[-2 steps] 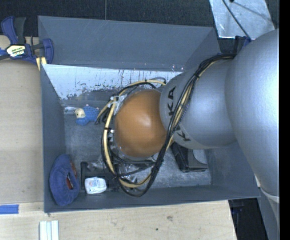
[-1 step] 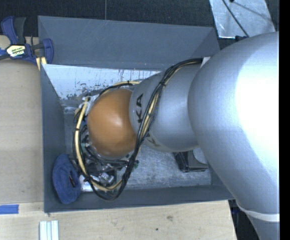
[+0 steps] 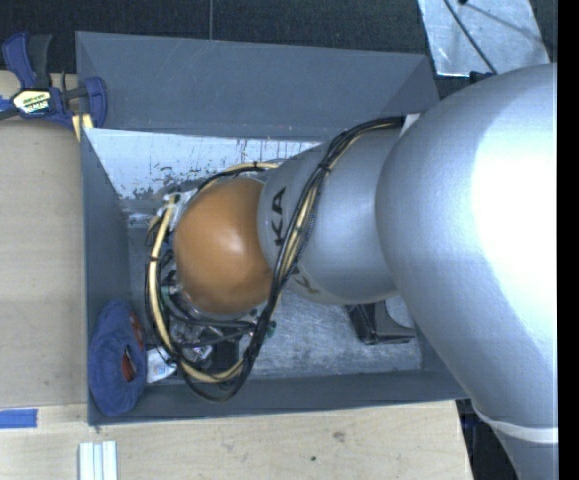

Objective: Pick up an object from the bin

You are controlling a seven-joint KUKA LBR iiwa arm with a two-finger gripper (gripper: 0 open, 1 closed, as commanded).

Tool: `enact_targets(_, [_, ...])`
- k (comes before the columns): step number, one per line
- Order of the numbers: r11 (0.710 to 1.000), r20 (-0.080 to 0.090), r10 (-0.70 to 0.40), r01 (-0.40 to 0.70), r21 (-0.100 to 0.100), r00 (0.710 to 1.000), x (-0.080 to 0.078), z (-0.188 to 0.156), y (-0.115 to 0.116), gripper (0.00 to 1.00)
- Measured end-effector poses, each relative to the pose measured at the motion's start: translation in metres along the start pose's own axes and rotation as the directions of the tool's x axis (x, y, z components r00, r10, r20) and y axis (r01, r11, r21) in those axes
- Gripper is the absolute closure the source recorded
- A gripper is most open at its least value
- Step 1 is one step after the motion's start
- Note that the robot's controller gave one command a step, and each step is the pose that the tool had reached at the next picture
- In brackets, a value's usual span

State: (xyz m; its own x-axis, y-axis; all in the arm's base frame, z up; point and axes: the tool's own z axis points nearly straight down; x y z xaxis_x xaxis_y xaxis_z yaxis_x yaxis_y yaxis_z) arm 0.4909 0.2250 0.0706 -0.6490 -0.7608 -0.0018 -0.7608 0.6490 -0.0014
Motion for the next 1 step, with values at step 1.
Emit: enact_targets(1, [1.0,0.009,0.002,-0.002,0.004,1.0,-0.0065,-0.1205,-0.0098,1.0])
